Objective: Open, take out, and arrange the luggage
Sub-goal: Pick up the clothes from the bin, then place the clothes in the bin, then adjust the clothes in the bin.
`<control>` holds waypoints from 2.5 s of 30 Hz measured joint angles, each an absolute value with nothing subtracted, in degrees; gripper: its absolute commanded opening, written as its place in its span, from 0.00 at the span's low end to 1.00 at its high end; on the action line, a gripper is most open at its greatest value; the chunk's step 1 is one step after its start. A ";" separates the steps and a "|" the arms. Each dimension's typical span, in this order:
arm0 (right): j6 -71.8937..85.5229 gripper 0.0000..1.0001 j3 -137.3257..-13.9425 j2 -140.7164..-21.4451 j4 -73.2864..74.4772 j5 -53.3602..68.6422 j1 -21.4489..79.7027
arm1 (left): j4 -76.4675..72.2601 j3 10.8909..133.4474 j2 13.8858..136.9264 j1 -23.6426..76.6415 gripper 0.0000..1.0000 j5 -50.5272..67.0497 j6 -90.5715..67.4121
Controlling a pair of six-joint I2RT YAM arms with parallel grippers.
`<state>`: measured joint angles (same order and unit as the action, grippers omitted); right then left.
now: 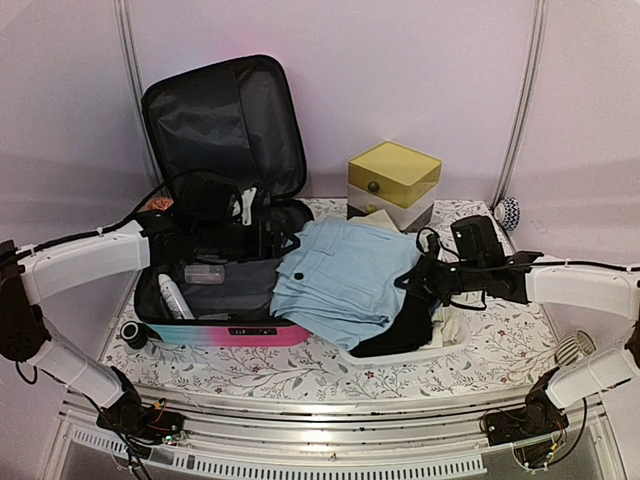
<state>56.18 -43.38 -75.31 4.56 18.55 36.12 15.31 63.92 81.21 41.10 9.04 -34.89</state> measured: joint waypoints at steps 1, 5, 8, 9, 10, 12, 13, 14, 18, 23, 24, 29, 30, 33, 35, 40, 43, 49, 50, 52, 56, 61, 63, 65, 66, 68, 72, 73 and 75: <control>55.75 0.02 -44.10 -75.31 5.45 18.55 36.12 | 15.46 63.72 81.21 40.58 0.81 9.15 -34.72; 51.46 0.02 -50.92 -75.44 13.98 18.76 35.90 | 16.38 63.46 81.21 39.27 0.81 9.39 -33.93; 46.54 0.02 -57.49 -75.42 20.29 19.73 35.31 | 16.88 63.46 81.23 39.09 0.81 9.91 -33.30; 44.71 0.02 -59.07 -75.26 22.26 20.32 34.85 | 17.08 63.46 81.25 39.09 0.80 10.20 -32.95; 43.24 0.02 -60.03 -74.94 24.05 20.88 34.35 | 17.15 63.46 81.25 39.09 0.80 10.46 -32.82; 40.71 0.02 -60.80 -73.93 27.42 22.39 32.86 | 17.21 63.46 81.34 39.09 0.80 11.11 -32.62; 39.20 0.02 -61.10 -73.17 29.80 23.44 31.51 | 17.21 63.46 81.41 39.09 0.80 11.49 -32.56; 37.82 0.03 -61.41 -72.55 31.92 24.45 30.15 | 17.21 63.46 81.47 39.09 0.80 11.75 -32.53; 31.51 0.03 -63.66 -71.18 40.36 28.23 24.10 | 17.10 63.46 81.97 39.09 0.80 13.19 -32.56; 25.98 0.04 -67.26 -73.49 45.80 29.45 18.11 | 16.19 63.46 83.33 39.13 0.79 15.42 -32.58; 25.12 0.04 -68.69 -74.94 46.63 29.26 17.50 | 15.81 63.46 83.79 39.31 0.79 15.92 -32.58; 21.69 0.06 -75.40 -83.40 48.58 27.94 16.91 | 14.63 63.59 87.33 41.08 0.79 17.06 -32.62; 21.19 0.07 -76.38 -84.84 48.95 27.33 16.91 | 14.44 63.75 88.23 41.69 0.79 17.19 -32.67; 19.84 0.20 -78.39 -87.81 49.98 25.21 16.88 | 14.31 64.29 90.37 43.62 0.79 17.32 -32.95; 19.64 0.43 -78.89 -88.60 50.54 23.24 16.91 | 14.33 64.58 91.05 44.62 0.79 17.30 -33.04; 18.94 0.65 -79.22 -87.61 50.11 14.68 16.45 | 14.41 66.13 91.44 46.13 0.80 16.88 -32.86; 19.35 0.58 -79.22 -84.25 49.63 12.21 16.34 | 14.81 68.12 91.57 46.54 0.77 15.92 -32.12; 21.37 0.26 -73.60 -72.38 38.87 24.73 16.56 | 15.64 76.42 95.13 48.42 0.62 14.98 -29.98; 21.52 0.22 -71.79 -71.29 36.84 27.22 16.67 | 15.49 77.03 95.64 48.77 0.61 14.94 -30.00; 23.46 0.09 -66.26 -70.08 30.92 33.71 17.08 | 15.00 77.67 96.53 49.69 0.62 14.61 -30.00; 27.46 0.03 -52.56 -71.31 18.90 41.65 17.72 | 14.81 77.36 97.41 51.68 0.66 12.14 -30.17; 30.44 0.02 -38.13 -75.77 8.91 43.62 16.84 | 13.58 72.62 94.19 52.56 0.71 7.70 -30.20; 30.50 0.02 -37.08 -76.36 7.40 42.46 16.36 | 13.58 70.52 91.68 52.56 0.74 5.80 -30.02; 30.13 0.02 -37.10 -75.05 7.35 40.18 16.56 | 13.67 69.34 89.25 52.56 0.77 3.95 -29.71; 29.85 0.03 -37.12 -74.02 7.73 38.98 16.56 | 13.82 68.99 87.92 52.56 0.78 2.76 -29.45; 29.06 0.03 -37.71 -70.83 9.91 35.94 16.51 | 14.06 68.53 85.54 52.56 0.81 0.54 -28.82; 27.57 0.03 -43.07 -65.52 14.06 31.81 16.91 | 14.63 67.37 79.64 52.16 0.89 -4.23 -27.00; 27.35 0.03 -45.01 -64.77 14.22 31.31 17.56 | 14.74 67.26 78.61 51.81 0.94 -4.80 -26.63; 27.20 0.03 -48.58 -64.16 13.69 30.65 19.59 | 15.07 67.00 76.38 50.94 0.98 -5.67 -25.85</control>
